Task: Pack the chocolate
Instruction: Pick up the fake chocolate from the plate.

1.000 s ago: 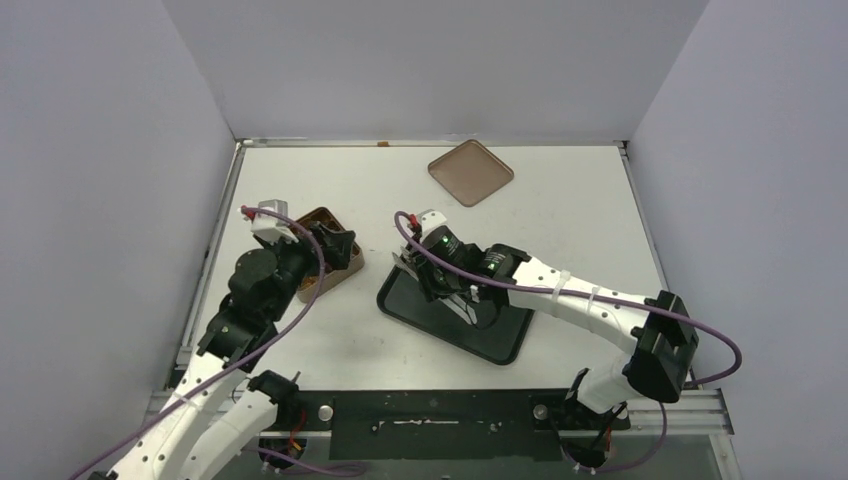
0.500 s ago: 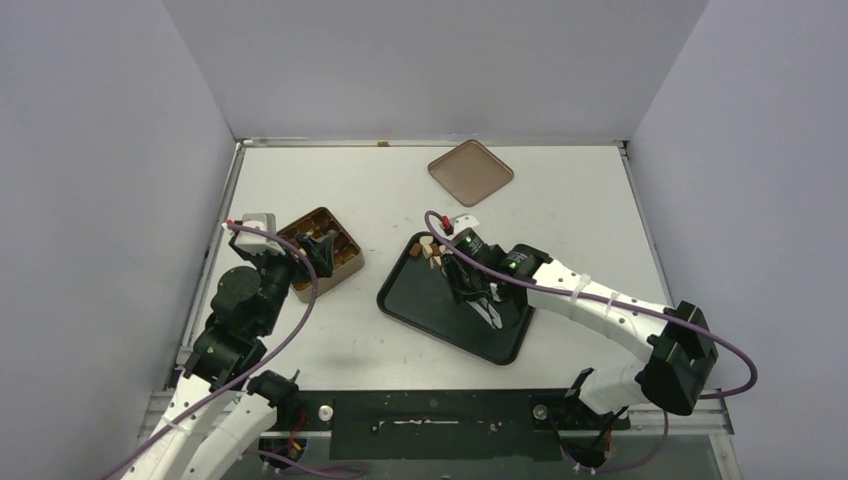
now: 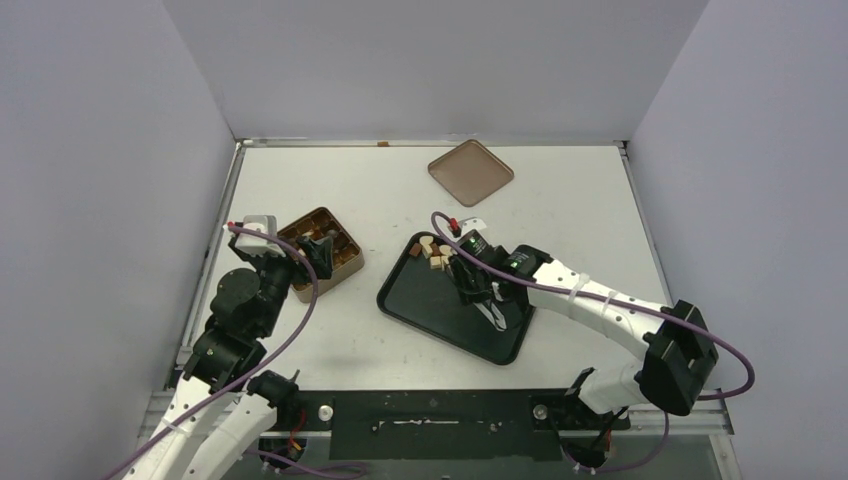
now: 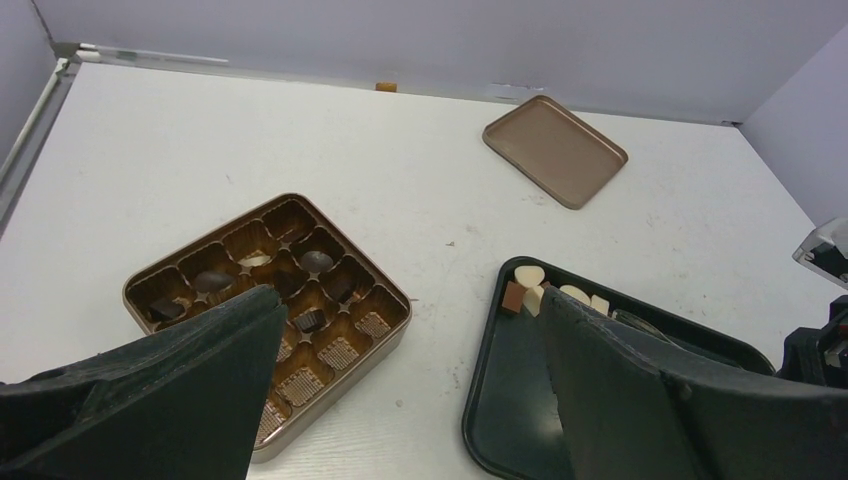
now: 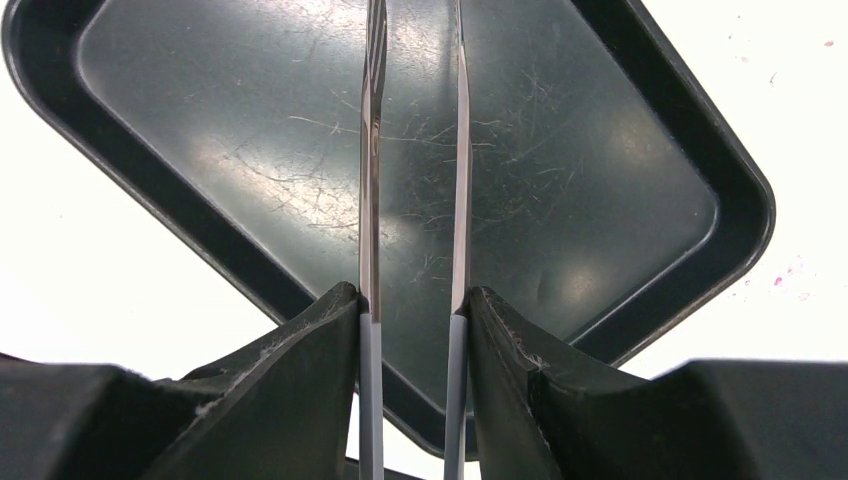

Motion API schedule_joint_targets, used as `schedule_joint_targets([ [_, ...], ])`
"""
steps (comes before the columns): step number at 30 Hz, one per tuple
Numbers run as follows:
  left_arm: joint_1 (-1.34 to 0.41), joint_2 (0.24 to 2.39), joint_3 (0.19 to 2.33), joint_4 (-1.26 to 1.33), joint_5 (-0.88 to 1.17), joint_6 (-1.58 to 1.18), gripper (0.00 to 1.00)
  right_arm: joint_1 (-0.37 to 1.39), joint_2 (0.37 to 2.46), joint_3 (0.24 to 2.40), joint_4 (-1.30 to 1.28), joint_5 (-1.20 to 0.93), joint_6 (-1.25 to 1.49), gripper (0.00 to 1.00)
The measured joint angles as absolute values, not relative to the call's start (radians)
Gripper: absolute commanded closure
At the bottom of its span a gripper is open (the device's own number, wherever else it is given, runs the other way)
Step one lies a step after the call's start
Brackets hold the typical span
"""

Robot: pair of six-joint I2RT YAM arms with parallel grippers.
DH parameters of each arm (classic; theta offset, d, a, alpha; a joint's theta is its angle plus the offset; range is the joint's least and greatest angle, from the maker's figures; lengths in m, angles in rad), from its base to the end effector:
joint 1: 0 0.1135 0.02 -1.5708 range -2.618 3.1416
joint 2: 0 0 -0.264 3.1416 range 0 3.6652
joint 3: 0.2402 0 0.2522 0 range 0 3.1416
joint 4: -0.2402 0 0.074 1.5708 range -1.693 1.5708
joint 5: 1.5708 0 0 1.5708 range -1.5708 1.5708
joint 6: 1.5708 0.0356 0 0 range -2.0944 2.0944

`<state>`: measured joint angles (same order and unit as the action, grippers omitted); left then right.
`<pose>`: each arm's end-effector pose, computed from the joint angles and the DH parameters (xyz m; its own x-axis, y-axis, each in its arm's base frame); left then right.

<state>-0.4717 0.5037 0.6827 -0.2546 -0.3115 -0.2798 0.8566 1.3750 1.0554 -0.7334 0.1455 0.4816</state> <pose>0.1178 -0.0479 0.3354 -0.1089 -0.2395 -0.9648 0.1355 0.9579 -0.2531 0.1834 0.2037 0.2575 -0.8289 -0.2566 -0.4970 -0.3573 0.9266 0.1176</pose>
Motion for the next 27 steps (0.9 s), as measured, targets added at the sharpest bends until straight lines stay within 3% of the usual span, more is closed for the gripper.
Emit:
schedule_joint_targets([
  [27, -0.469, 0.491, 0.678, -0.255, -0.329, -0.276, 0.03, 0.805, 1.485, 1.037, -0.622, 0.073, 0.465, 0.58],
])
